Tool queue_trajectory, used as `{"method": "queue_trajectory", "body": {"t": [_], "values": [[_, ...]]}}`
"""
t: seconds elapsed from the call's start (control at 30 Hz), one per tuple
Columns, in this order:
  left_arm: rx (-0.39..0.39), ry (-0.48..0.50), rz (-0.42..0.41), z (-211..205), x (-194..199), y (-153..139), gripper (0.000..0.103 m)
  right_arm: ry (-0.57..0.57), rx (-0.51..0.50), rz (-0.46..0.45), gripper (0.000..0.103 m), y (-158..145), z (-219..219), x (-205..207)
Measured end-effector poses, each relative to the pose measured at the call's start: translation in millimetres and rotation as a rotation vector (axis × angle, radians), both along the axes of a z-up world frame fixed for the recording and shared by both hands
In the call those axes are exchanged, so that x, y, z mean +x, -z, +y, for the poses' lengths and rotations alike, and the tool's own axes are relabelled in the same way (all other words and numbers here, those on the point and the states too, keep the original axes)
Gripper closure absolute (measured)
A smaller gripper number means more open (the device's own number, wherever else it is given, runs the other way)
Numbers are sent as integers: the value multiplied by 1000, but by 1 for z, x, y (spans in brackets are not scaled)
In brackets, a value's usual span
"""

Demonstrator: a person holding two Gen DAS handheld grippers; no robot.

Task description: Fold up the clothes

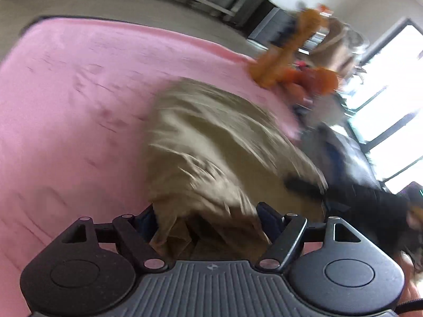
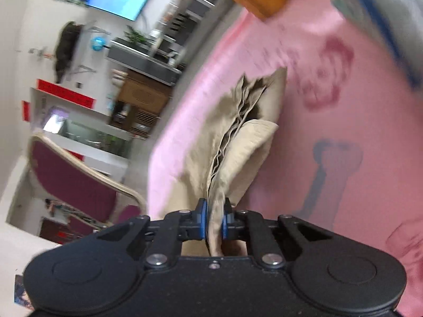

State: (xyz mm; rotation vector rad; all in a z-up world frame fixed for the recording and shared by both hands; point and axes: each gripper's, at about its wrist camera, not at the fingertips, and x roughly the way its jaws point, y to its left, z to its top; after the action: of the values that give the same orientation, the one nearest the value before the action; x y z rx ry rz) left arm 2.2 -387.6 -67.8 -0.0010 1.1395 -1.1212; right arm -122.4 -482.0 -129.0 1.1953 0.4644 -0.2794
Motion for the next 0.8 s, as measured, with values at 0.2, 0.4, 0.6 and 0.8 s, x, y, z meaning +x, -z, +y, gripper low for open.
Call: {"method": "queue_trajectory", "body": {"t": [0.2, 0.4, 0.6, 0.8], "values": [[148, 153, -84, -19, -80, 24, 29, -7, -37, 142, 91, -3, -40, -40], [219, 174, -217, 5, -105, 23, 33, -8, -78, 288, 77, 28, -41, -50], [19, -2, -266, 21, -89, -19, 36, -33, -173, 334, 77, 22, -27, -36], [132, 4, -386, -39, -103, 4, 50, -35, -197, 352, 77, 24, -23, -38]]}}
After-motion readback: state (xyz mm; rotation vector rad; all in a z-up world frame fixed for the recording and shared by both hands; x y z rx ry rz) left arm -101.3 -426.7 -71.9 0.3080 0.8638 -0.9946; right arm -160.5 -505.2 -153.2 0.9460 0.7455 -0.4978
